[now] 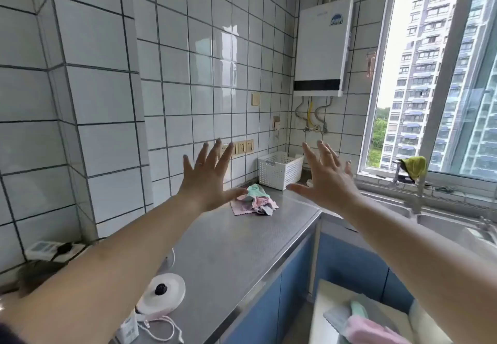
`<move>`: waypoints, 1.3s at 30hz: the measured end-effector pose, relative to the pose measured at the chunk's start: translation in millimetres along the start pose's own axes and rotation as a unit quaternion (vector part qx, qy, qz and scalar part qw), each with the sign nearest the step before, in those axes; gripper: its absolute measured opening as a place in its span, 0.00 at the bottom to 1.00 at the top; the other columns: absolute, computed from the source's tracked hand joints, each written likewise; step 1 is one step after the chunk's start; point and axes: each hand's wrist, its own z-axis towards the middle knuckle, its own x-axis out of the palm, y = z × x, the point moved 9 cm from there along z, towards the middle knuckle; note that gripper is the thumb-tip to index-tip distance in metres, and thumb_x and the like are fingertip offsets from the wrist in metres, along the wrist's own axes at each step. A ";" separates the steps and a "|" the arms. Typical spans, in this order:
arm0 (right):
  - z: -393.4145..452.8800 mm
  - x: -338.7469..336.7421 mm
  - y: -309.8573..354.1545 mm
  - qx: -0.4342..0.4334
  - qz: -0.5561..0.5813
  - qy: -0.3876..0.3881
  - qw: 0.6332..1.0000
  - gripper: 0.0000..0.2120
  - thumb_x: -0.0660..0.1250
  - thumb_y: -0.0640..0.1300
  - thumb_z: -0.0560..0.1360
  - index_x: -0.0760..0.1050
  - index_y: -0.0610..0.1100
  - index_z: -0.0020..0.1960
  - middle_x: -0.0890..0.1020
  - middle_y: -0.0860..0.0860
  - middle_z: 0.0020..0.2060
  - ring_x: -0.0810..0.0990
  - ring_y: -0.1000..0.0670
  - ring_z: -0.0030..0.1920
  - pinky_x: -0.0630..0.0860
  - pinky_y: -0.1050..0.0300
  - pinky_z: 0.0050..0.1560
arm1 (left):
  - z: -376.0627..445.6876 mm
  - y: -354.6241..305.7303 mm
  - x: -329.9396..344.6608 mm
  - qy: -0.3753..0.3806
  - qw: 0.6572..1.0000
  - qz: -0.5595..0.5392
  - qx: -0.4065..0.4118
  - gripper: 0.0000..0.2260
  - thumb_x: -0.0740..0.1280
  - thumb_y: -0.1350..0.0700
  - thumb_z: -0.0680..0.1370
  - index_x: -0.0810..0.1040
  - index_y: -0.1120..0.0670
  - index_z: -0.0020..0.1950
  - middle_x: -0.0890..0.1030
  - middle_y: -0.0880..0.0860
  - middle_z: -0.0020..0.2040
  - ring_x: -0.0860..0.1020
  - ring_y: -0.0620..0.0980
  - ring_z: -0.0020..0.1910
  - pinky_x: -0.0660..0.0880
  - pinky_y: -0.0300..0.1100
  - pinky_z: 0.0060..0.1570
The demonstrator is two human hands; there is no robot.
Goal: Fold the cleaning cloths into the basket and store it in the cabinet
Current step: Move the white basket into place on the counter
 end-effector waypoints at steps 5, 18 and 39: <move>-19.9 40.7 -16.3 0.007 -0.018 0.037 0.999 0.49 0.61 0.72 0.67 0.39 0.55 0.77 0.43 0.47 0.77 0.42 0.46 0.77 0.43 0.32 0.72 | -16.4 -11.9 59.7 0.046 0.999 -0.010 -0.012 0.47 0.52 0.25 0.68 0.32 0.46 0.75 0.35 0.50 0.77 0.38 0.54 0.76 0.42 0.63 0.72; 19.7 191.9 -80.2 0.038 -0.025 0.149 0.988 0.47 0.61 0.70 0.68 0.40 0.55 0.77 0.43 0.47 0.77 0.41 0.45 0.77 0.46 0.34 0.73 | 38.1 -4.2 223.2 0.116 0.992 -0.043 -0.028 0.49 0.53 0.26 0.69 0.35 0.51 0.77 0.38 0.52 0.78 0.39 0.54 0.77 0.44 0.58 0.74; 182.6 359.2 -211.6 0.107 0.052 0.216 0.969 0.46 0.62 0.68 0.70 0.42 0.53 0.77 0.48 0.46 0.77 0.48 0.44 0.77 0.52 0.45 0.75 | 261.1 -32.4 419.6 0.170 0.908 -0.365 -0.116 0.44 0.67 0.38 0.72 0.46 0.53 0.77 0.53 0.53 0.77 0.55 0.52 0.76 0.55 0.47 0.72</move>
